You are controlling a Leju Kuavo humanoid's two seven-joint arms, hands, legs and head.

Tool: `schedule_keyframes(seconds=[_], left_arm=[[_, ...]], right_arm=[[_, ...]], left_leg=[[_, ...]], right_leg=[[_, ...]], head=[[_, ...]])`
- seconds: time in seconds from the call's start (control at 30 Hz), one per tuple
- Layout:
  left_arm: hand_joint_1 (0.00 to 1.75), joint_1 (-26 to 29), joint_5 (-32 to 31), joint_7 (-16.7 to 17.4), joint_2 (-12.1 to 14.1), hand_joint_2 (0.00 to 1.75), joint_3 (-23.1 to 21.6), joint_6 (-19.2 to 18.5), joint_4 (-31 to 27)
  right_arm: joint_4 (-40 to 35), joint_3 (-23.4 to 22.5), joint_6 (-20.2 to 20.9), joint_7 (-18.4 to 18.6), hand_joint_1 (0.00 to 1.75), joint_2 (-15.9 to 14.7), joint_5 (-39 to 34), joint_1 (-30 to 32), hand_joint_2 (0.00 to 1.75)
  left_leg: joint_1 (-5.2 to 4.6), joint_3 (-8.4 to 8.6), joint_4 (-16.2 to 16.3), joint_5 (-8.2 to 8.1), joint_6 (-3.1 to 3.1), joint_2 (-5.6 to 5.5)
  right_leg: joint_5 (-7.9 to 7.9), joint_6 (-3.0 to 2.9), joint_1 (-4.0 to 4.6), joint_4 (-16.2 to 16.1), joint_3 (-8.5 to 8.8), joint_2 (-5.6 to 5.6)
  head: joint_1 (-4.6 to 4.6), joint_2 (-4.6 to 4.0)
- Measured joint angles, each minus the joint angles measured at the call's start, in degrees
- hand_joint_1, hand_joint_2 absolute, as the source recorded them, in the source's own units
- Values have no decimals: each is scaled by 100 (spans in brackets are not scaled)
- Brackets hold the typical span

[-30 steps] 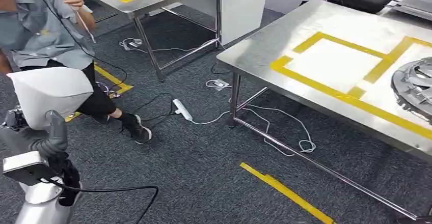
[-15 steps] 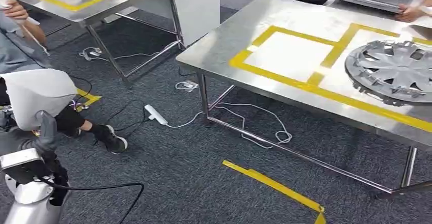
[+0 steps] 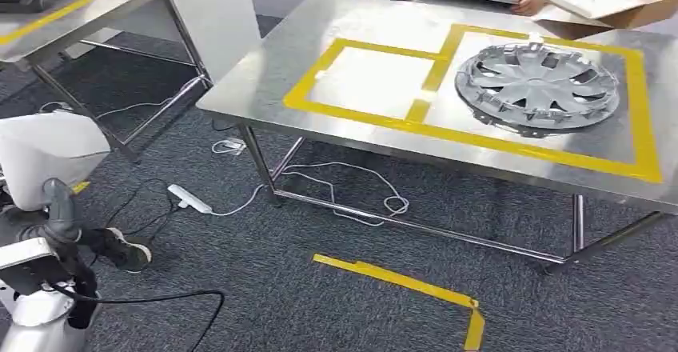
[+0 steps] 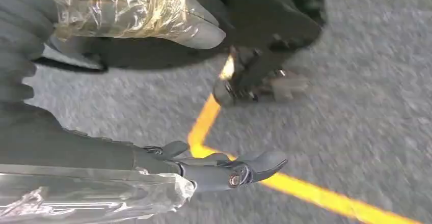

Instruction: Take the parts from the cabinet and place them on the table.

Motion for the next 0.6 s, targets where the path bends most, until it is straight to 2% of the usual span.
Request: schedule_keyframes(seconds=[0.03, 0.07, 0.1, 0.13, 0.17, 0.2, 0.23, 0.27, 0.3, 0.33, 0.37, 0.4, 0.43, 0.5, 0.53, 0.57, 0.6], left_arm=[[175, -3, 0, -2, -11, 175, -2, -2, -2], [175, -12, 2, -2, -18, 175, 2, -2, -4], [175, 7, 0, -7, -20, 175, 4, -2, -18], [175, 19, 0, -4, -20, 175, 11, -2, -20], [175, 35, 0, -6, -24, 175, 13, -2, -20], [175, 39, 2, -4, -22, 175, 15, -2, -20], [175, 42, 2, -4, -24, 175, 15, -2, -20], [175, 42, 2, -4, -24, 175, 15, -2, -20], [175, 43, 0, -4, -26, 175, 15, -2, -20], [175, 45, 2, -4, -33, 175, 15, -2, -20], [175, 45, 2, -7, -37, 175, 15, -2, -20], [175, 52, 0, -9, -37, 175, 15, -2, -20], [175, 51, 2, -11, -33, 175, 24, -2, -20], [175, 45, 0, -24, -42, 175, 17, -7, -22], [175, 45, 0, -31, -46, 175, 17, -13, -24], [175, 41, 0, -35, -46, 175, 24, -13, -31], [175, 45, -4, -44, -48, 175, 28, -13, -33]], right_arm=[[-2, 0, -4, 2, 0, -9, 0, 7, 175], [0, 0, -4, -2, 0, -9, 0, 11, 175], [0, 0, -4, 0, 0, -9, 0, -6, 175], [0, 0, -2, 0, 0, -9, 0, -24, 175], [0, 0, -2, 0, 0, -9, 0, -33, 175], [0, 0, -2, -7, 0, -9, 0, -34, 175], [0, 0, -2, -7, 0, -9, -5, -35, 175], [0, 0, -2, -7, 0, -9, 0, -35, 175], [0, 0, -2, -4, 0, -9, -2, -27, 175], [0, 0, 0, -4, 0, -9, 0, -18, 175], [0, 0, 0, -7, 0, -9, 0, -18, 175], [0, 0, 0, -7, 0, -9, 0, -39, 175], [0, 0, 7, -15, 0, -9, -2, -34, 175], [0, 0, -2, -15, 0, -9, 2, -9, 175], [0, 0, -20, -13, 0, -9, 20, -9, 175], [0, 0, -55, -7, 0, -9, 30, -6, 175], [0, 0, -70, -2, 0, -9, 44, -19, 175]], left_leg=[[64, 34, -80, 34, 44, 108], [60, 57, -111, 46, 69, 197], [52, 62, -117, 36, 106, 282], [36, 61, -116, 31, 113, 370], [20, 64, -115, 24, 124, 465], [14, 63, -112, 17, 127, 552], [12, 69, -111, 10, 128, 633], [12, 83, -111, -2, 120, 706], [13, 107, -110, -20, 104, 769], [13, 144, -110, -42, 84, 822], [4, 185, -110, -72, 55, 871], [-49, 174, -92, -105, 11, 911], [-55, 195, -91, -105, -8, 933], [-51, 228, -104, -98, -44, 1016], [-42, 251, -109, -125, -82, 1046], [-16, 248, -44, -216, -129, 839], [-7, 141, 190, -382, -136, 634]], right_leg=[[-2, 39, 33, 1, -59, 70], [-83, 52, 61, 103, -95, -258], [-305, 75, 59, 432, -273, -608], [-533, 102, 45, 878, -501, -784], [-734, 125, 26, 1363, -739, -857], [-834, 146, 12, 1689, -906, -881], [-811, 163, 3, 1789, -954, -890], [-665, 174, -1, 1630, -860, -905], [-407, 167, -2, 1186, -610, -943], [-163, 147, 0, 641, -301, -1029], [-2, 112, 18, 139, -4, -1280], [-83, 75, 82, 8, 137, -1431], [-61, 31, 57, 8, 96, -1332], [-72, -14, 76, 25, 64, -1262], [-59, -54, 59, -3, 87, -1221], [-39, -89, 28, -34, 114, -1194], [-43, -126, 20, -34, 118, -1159]], head=[[-2, 0], [20, 0], [94, 0], [94, 0], [90, 0], [92, 0], [92, 0], [92, 0], [96, 0], [98, 0], [98, 0], [109, 0], [74, 0], [66, 0], [68, 0], [48, 0], [13, 0]])
